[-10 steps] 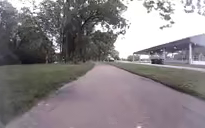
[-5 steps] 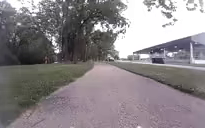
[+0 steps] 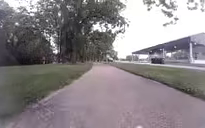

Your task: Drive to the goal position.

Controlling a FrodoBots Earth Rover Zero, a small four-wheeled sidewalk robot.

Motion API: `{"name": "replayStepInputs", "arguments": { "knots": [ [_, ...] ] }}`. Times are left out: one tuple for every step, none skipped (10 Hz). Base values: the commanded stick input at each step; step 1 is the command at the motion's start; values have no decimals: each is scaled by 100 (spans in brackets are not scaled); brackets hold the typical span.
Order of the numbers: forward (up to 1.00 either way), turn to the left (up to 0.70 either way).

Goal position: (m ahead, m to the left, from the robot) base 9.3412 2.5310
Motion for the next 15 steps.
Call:
{"name": "replayStepInputs", "arguments": {
  "knots": [
    [70, 0],
    [70, 0],
    [70, 0],
    [70, 0],
    [70, 0],
    [70, 0],
    [70, 0],
    [70, 0],
    [70, 0],
    [70, 0],
    [70, 0],
    [70, 0],
    [70, 0],
    [70, 0],
    [70, 0]
  ]
}}
